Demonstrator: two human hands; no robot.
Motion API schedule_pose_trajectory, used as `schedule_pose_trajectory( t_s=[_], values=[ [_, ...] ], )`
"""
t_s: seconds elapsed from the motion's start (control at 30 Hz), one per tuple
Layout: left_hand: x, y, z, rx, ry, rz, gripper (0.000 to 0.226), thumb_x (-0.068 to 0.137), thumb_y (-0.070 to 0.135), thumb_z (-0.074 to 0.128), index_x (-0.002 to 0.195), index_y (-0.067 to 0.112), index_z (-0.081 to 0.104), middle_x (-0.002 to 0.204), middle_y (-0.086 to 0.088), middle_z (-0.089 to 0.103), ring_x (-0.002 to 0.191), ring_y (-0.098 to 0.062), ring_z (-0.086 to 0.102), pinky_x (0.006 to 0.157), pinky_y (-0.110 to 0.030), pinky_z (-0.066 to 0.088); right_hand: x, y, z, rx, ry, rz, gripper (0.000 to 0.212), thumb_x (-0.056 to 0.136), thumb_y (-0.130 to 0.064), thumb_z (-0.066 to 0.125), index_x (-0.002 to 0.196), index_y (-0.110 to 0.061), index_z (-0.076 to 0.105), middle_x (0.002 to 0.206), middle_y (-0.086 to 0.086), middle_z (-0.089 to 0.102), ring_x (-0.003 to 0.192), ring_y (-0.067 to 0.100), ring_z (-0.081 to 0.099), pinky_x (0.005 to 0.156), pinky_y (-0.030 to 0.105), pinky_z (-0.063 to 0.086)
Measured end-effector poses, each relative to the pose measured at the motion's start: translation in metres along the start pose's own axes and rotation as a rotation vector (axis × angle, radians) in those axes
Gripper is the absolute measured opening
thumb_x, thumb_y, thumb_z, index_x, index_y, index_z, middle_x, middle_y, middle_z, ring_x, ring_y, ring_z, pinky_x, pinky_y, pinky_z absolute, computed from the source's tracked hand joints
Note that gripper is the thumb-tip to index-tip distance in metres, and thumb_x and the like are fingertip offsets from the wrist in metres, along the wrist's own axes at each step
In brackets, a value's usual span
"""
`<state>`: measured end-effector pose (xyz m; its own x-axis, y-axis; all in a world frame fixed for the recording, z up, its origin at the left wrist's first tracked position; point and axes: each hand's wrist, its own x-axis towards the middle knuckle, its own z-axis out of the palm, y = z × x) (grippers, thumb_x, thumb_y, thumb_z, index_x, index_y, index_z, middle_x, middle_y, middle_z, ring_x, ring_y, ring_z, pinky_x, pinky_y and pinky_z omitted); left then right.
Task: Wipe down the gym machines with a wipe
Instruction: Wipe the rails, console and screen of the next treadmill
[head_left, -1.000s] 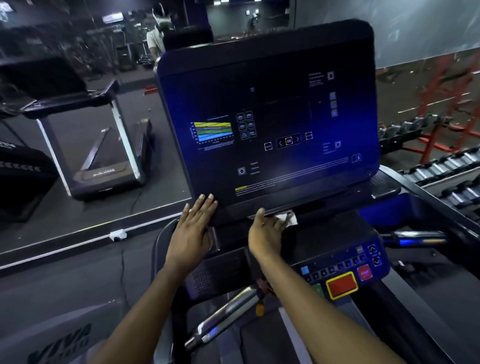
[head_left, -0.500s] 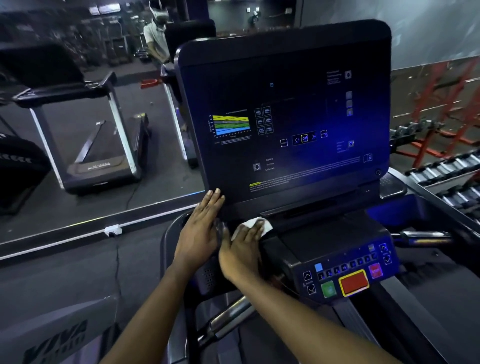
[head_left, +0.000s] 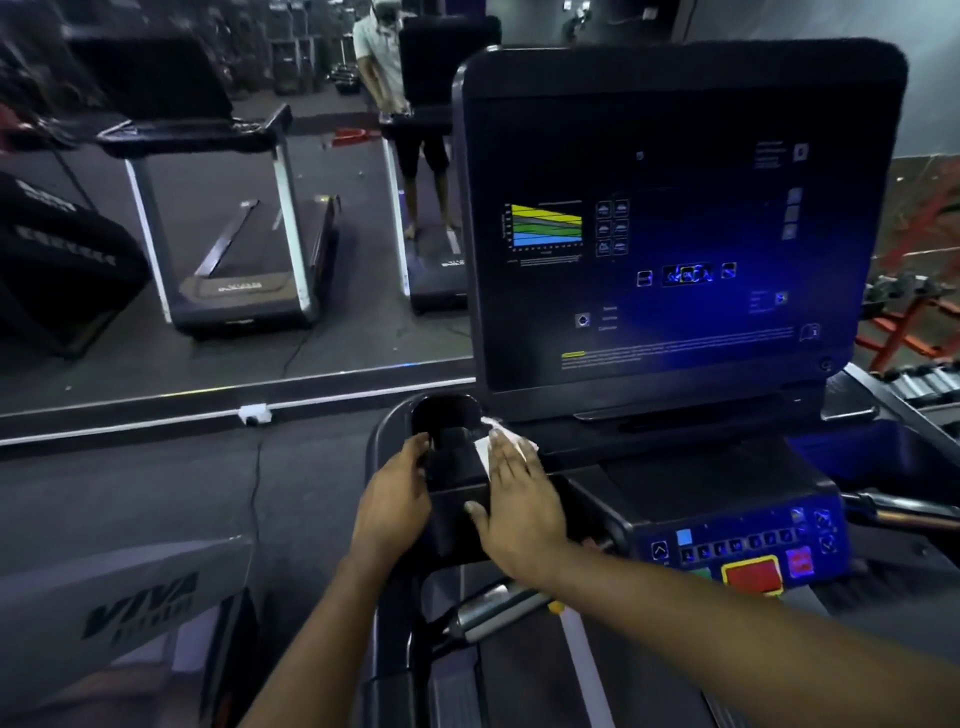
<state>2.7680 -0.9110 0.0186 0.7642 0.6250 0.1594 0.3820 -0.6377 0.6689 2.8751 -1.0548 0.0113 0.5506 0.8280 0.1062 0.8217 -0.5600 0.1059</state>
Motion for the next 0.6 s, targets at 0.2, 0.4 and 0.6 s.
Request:
schedule_pose_trajectory(
  t_s=[0.2,0.4,0.6],
  values=[
    [-0.006,0.000,0.002,0.034,0.013,-0.017,0.048,0.095,0.022,0.047,0.142,0.023,0.052,0.137,-0.004,0.063,0.119,-0.028,0.062,0.091,-0.040,0.051,0.005,-0.003,-0.010,-0.105,-0.077,0.020,0.087,0.104,-0.056,0.028,0.156,0.009,0.002,0.167,0.022,0.001,0.156,0.028,-0.005,0.126,0.043,-0.008],
    [0.012,0.017,0.010,-0.035,0.074,-0.019,0.051,0.097,0.008,0.049,0.146,0.020,0.049,0.140,-0.009,0.058,0.124,-0.026,0.058,0.098,-0.038,0.049,-0.026,0.002,0.011,0.253,0.071,0.120,0.085,0.099,-0.054,0.033,0.160,-0.009,-0.005,0.168,0.002,-0.015,0.154,0.016,-0.017,0.127,0.040,0.001],
    [0.036,0.061,0.012,-0.064,0.268,0.278,0.061,0.096,-0.002,0.048,0.154,0.011,0.035,0.162,-0.004,0.033,0.149,-0.020,0.032,0.121,-0.035,0.028,-0.004,-0.004,0.001,0.617,-0.027,0.558,0.091,0.098,-0.063,0.013,0.155,0.000,-0.017,0.163,0.017,-0.027,0.153,0.026,-0.022,0.125,0.039,-0.012]
  ],
)
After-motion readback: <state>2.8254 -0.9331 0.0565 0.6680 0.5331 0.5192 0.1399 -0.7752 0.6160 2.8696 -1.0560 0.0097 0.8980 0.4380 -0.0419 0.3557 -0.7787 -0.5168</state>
